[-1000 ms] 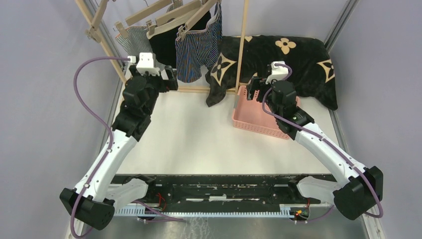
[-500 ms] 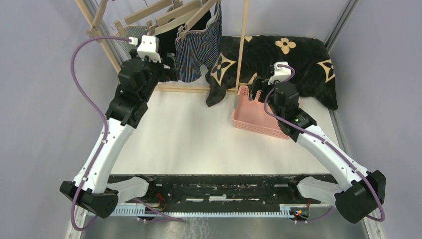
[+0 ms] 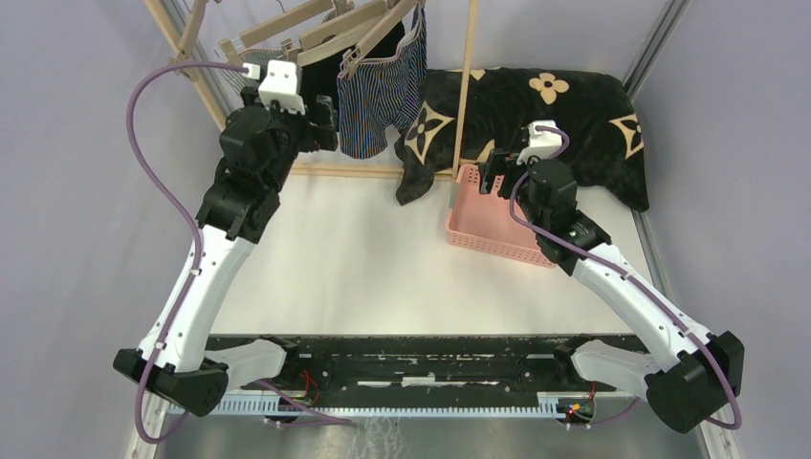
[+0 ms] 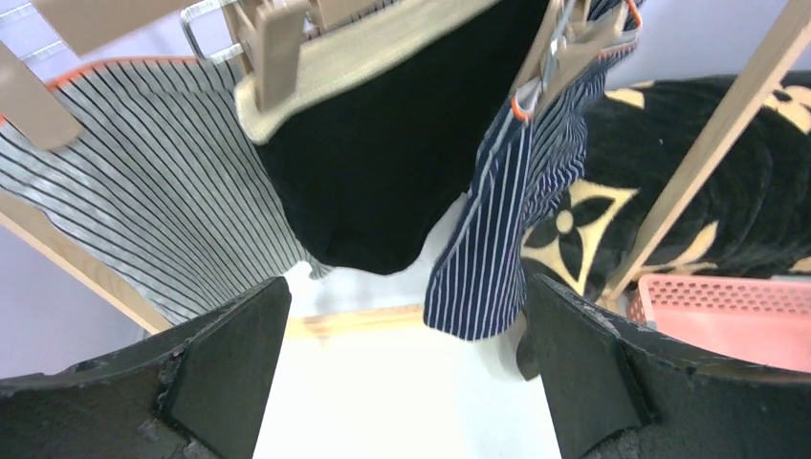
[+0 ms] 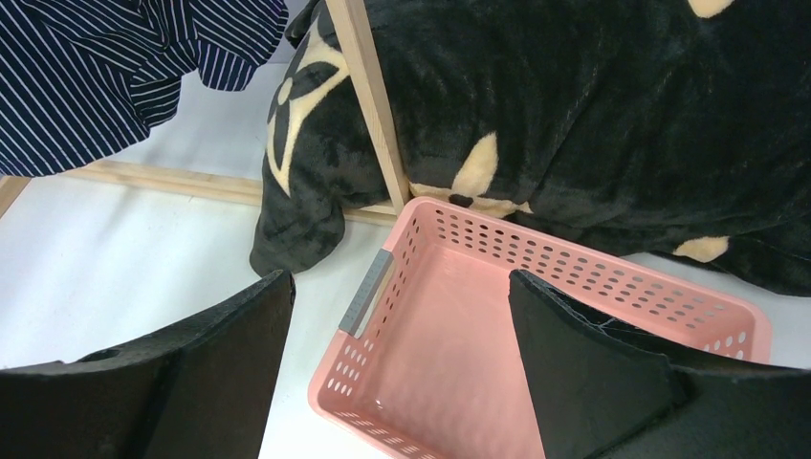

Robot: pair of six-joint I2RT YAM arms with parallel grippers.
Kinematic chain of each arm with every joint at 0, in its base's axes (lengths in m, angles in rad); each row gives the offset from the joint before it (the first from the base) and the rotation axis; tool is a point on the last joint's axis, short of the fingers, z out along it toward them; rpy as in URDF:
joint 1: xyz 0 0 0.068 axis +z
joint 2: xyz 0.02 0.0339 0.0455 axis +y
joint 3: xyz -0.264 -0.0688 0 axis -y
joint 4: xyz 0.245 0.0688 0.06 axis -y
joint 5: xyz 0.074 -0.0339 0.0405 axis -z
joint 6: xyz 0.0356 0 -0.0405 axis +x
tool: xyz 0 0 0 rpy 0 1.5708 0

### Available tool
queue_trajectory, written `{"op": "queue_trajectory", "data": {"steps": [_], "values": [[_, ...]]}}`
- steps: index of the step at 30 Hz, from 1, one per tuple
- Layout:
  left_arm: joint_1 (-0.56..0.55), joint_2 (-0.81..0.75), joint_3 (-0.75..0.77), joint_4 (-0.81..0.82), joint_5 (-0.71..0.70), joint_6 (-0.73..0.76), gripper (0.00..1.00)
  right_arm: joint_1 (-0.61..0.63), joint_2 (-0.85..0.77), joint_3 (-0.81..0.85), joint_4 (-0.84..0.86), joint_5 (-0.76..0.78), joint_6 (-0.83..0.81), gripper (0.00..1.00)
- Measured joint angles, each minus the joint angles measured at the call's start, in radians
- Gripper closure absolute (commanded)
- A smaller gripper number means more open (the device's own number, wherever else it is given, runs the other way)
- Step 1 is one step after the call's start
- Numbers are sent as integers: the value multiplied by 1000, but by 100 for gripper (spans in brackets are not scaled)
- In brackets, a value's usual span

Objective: Remove the underwear clipped to the hanger

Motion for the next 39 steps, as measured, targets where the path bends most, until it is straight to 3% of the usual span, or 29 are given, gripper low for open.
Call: {"op": "queue_trajectory", "data": {"steps": [11,14,18,20,24,31,39], "values": [[15,243,553,-136,-114,108,4,0,-12,-5,0,1,-8,9],[91,355,793,-261,-61,117,5,0,-12,-5,-1,0,-8,9],[295,529,1109,-397,80,113,6,0,-12,-5,-1,1,-11,9],[389,547,1107,-437,142,113,7,0,-11,-5,-1,1,-14,9],[492,514,929,-452,240,113,6,0,-6,-5,-1,0,-18,9],[518,487,719,-407,381,114,8,0,11,-5,-1,-13,-17,9],[518,359,546,-248,402,114,7,0,14,-5,0,-35,-17,9]]}}
